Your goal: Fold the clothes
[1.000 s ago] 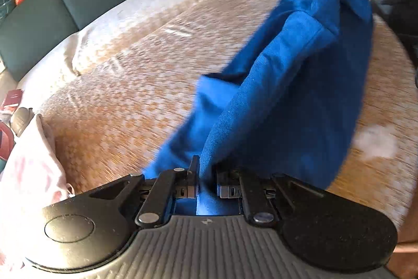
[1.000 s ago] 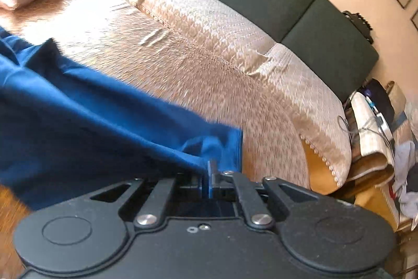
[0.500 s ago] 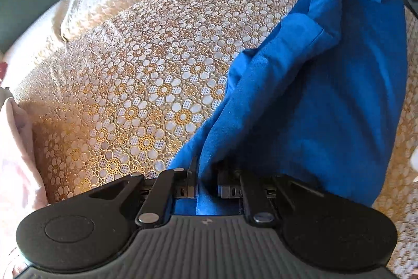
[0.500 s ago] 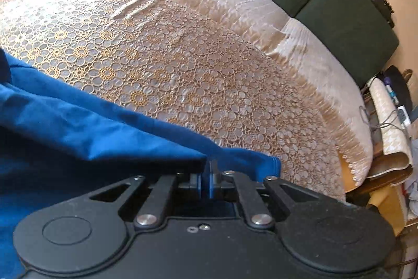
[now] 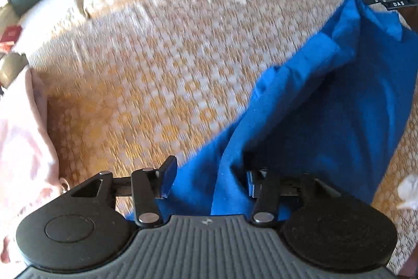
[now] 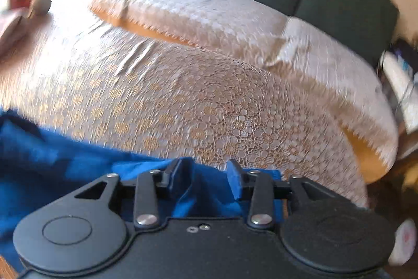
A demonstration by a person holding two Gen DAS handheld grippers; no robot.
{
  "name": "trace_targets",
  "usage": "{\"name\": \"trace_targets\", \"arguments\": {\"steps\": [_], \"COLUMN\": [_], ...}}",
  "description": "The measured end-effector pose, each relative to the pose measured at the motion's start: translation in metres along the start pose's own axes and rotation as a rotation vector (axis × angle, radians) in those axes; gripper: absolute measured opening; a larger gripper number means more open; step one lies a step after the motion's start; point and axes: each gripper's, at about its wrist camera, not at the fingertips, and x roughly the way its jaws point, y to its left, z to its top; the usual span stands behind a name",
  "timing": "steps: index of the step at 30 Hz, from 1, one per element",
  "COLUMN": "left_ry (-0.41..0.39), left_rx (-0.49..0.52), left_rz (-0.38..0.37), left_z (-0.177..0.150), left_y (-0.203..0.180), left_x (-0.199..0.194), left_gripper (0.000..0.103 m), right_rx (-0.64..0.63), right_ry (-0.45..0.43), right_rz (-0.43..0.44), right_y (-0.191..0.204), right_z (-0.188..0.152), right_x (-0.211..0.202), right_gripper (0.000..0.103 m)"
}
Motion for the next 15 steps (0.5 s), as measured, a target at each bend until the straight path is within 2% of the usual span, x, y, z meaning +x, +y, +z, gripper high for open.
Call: {"name": "trace_targets", "arguments": {"steps": [2,3,6,10,13,15], "left_ry": [-0.03,-0.053,-0.091,-0.1,-0.102,-0.095], "left_rx": [0.035,0.04,0.021,0.012,-0.01,-0.062], "left_rz": [0.008,0.005,-0.014,-0.001,0.033,0.028], "left_z": [-0.01,-0.015,-0.035,-0.065,-0.085,-0.096], "left_y": [-0.007,-0.009,-0.012,-0.019,-0.022,-0.019], "left_x": [-0.014,-0.025,-0.053,-0.077,-0.087,-0.09], "left_gripper": [0.048,0.048,0.05,0.051,0.051,0.051], "right_rx": [-0.092,-0.101,-0.035,-0.049,-0.037,-0.034], "right_ry": [0.026,0.024,-0.014,0.002,-0.015,-0.026], "right_rz": [-0.071,-0.071,-0.024,0.022,0.056,0.052], "right_y": [0.01,0.01,-0.002,-0.002,0.006,0.013], "right_z": [-0.012,-0.02,-0.047,-0.081,-0.094,-0.098], "right_x": [-0.004,-0.008,-0.027,-0.037,-0.037,-0.034], "right_gripper": [0.103,0.103,0.103,0.103,0.103,0.103]}}
